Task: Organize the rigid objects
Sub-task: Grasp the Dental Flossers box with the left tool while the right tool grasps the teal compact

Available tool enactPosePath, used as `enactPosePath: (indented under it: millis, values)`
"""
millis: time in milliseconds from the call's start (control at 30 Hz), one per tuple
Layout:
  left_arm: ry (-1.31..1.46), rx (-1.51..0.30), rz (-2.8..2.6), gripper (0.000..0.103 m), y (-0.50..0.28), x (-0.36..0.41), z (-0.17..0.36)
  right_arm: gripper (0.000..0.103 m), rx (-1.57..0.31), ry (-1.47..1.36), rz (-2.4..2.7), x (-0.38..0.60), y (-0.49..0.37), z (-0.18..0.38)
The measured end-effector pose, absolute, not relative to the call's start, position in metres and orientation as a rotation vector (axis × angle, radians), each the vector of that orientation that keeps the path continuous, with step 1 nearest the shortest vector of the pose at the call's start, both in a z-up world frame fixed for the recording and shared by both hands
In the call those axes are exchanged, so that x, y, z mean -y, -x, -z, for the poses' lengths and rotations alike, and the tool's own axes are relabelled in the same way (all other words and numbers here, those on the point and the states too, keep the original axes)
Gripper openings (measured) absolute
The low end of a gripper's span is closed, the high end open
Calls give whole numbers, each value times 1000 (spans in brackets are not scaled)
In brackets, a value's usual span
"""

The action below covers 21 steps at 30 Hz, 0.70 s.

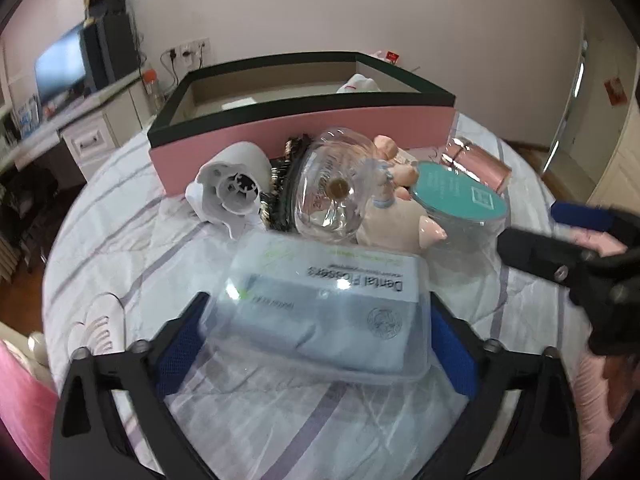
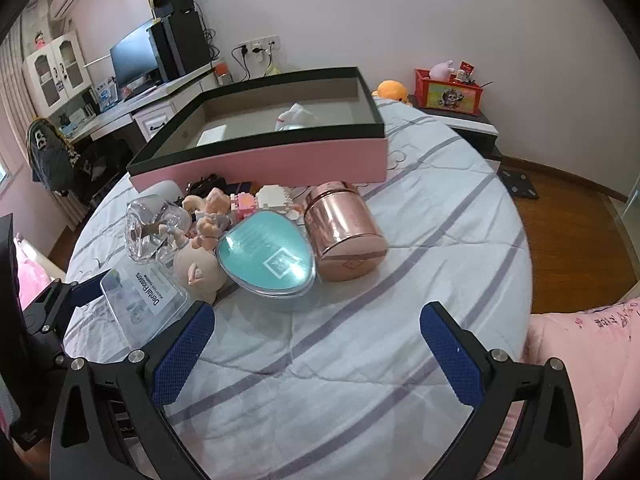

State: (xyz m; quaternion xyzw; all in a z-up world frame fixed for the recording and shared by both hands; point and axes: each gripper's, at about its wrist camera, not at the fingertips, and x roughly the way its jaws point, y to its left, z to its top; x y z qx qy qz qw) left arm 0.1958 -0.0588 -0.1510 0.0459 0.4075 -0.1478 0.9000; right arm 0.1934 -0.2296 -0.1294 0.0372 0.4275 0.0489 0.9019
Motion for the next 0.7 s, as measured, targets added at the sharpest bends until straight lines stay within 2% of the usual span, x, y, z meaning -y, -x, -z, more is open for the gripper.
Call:
enactPosePath:
  millis: [133,367,633,667,700]
  values:
    - [-14,-860,300,96,-197,44,150,103,-889,-80,-120,224,-202,134]
    - [-22,-857,265,96,-188,34,151,83,-919,-81,-179,213,-219,151]
    - [-2,-854,255,96,-186,32,150,77,-881,-30,-224,213,-234,158]
    - [-1,-853,253,96,-186,32,150,72,-879,-21,-234,210,-233,158]
    - [-1,-853,251,96,-186,32,150,59,-875,-17,-254,208,-233,156]
